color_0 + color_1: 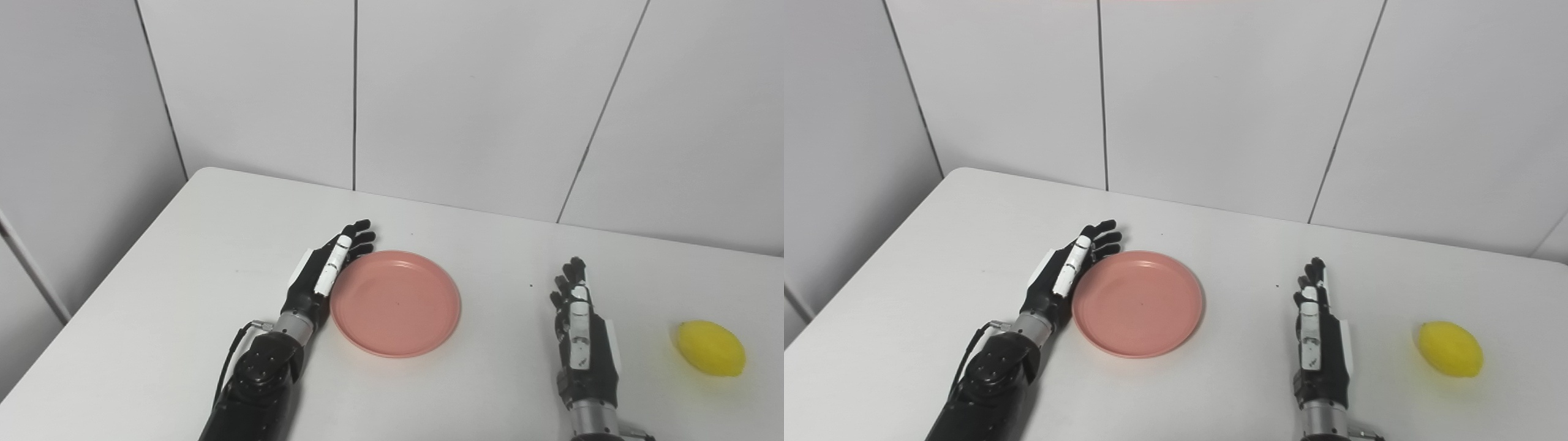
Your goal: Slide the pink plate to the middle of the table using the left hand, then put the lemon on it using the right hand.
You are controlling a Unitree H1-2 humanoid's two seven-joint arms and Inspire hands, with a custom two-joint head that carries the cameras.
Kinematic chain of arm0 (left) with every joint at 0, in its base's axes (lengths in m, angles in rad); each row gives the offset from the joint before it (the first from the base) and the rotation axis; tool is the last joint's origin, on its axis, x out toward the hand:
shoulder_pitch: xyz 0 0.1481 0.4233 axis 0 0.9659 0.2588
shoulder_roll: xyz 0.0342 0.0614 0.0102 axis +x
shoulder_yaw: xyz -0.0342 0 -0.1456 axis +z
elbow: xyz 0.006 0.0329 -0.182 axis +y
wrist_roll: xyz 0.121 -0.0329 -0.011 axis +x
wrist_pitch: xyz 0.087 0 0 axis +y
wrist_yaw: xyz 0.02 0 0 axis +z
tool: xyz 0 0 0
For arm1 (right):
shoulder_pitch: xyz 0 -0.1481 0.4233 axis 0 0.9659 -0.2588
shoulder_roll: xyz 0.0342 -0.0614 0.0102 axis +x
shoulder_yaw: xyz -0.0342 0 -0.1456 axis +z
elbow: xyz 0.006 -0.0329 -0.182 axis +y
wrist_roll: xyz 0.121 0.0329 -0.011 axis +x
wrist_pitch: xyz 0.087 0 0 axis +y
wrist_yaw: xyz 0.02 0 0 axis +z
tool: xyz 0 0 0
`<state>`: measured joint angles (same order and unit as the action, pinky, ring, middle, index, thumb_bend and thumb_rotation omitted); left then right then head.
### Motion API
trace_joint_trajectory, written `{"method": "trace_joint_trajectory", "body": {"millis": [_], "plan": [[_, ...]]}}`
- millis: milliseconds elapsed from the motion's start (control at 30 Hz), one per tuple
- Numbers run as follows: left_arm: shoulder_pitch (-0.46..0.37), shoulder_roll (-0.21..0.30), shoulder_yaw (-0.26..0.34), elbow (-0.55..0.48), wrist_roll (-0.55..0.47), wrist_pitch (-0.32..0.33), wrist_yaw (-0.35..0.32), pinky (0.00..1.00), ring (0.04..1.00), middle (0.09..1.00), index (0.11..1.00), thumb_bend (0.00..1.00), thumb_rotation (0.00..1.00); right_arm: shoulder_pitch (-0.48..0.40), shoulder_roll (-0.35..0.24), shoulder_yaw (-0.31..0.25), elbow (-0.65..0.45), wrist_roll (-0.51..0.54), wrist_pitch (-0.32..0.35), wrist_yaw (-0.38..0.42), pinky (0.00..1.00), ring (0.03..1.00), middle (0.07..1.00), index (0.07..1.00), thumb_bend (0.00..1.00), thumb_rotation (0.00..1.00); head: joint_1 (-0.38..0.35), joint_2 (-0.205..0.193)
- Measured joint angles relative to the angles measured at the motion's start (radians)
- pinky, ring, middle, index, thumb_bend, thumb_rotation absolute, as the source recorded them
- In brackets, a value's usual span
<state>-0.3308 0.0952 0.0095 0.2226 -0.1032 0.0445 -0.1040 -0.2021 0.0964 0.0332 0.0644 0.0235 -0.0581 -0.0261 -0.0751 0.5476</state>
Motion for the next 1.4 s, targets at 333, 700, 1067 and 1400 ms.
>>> {"method": "trace_joint_trajectory", "body": {"millis": [333,700,1067,1400], "plan": [[0.01,-0.015,0.001,-0.044,-0.032,0.066,-0.008,0.86,0.859,0.851,0.835,0.49,1.0,-0.02,0.019,0.031,-0.035,-0.01,0.074,-0.002,1.0,1.0,1.0,1.0,0.71,1.0,-0.1,0.025],[0.021,-0.066,0.009,-0.071,-0.038,0.096,0.01,0.87,0.868,0.857,0.844,0.49,1.0,-0.02,0.019,0.042,-0.049,-0.01,0.115,-0.001,1.0,1.0,1.0,1.0,0.74,1.0,-0.14,0.066],[0.031,-0.118,0.019,-0.089,-0.047,0.103,0.044,0.87,0.876,0.863,0.839,0.45,1.0,-0.033,0.016,0.05,-0.073,-0.032,0.126,-0.001,1.0,1.0,1.0,1.0,0.76,1.0,-0.124,0.086],[0.035,-0.135,-0.017,-0.111,0.02,0.122,0.089,0.89,0.908,0.897,0.881,0.49,1.0,-0.034,0.01,0.043,-0.078,-0.026,0.147,0.012,1.0,1.0,1.0,1.0,0.75,1.0,-0.091,0.098]]}}
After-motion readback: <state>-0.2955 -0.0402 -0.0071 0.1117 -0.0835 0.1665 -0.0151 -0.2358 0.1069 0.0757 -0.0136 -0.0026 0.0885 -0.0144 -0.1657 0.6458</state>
